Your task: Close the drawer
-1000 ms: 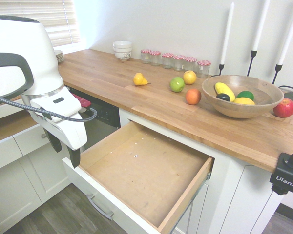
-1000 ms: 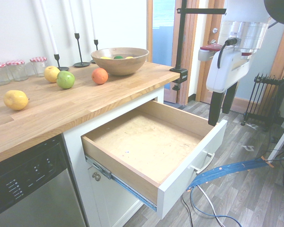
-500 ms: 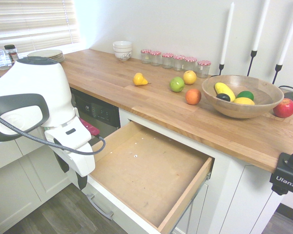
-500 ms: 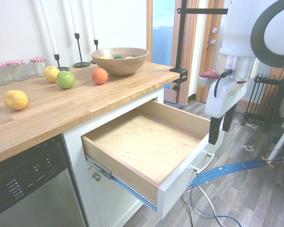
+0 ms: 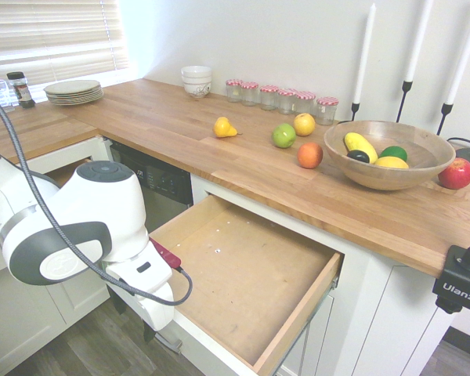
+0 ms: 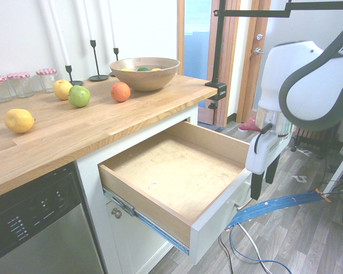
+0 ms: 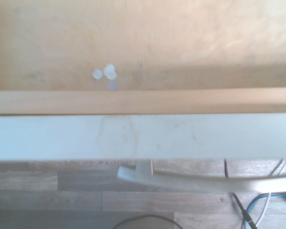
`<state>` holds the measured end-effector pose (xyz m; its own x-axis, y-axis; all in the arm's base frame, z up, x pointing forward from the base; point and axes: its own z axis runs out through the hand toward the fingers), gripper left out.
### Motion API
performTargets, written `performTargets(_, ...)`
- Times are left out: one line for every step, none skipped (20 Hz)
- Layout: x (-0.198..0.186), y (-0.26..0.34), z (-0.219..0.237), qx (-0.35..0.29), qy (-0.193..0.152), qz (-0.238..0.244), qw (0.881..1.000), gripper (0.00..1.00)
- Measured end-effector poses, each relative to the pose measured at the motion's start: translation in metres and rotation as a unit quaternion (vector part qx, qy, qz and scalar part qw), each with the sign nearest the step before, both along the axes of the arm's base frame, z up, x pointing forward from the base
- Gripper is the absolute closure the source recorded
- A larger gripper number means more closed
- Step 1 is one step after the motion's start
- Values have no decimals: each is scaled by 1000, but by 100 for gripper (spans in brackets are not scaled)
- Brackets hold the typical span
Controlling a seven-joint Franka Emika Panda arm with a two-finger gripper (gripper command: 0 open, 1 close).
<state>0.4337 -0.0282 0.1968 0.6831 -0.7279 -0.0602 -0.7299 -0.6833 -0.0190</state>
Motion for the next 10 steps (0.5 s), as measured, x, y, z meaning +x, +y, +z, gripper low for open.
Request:
performTargets(2, -1, -9, 0, 3, 1, 1000, 0)
performTargets(4, -1, -17, 1, 6, 1, 1000, 0)
performTargets(6, -2, -25, 1, 9, 0, 1000, 0)
performTargets(9, -3, -31, 2, 12, 0, 1000, 0)
performTargets(11, -5, -37, 2, 13, -1, 1000, 0)
performTargets(13, -6, -42, 2, 10, -1, 1000, 0)
performTargets(15, -7, -46, 0, 4, 2, 1000, 0)
performTargets(16, -8, -50, -1, -1, 4, 1000, 0)
performTargets(16, -9, -54, -4, -9, 7, 1000, 0)
performTargets(17, -9, -57, -7, -16, 9, 1000, 0)
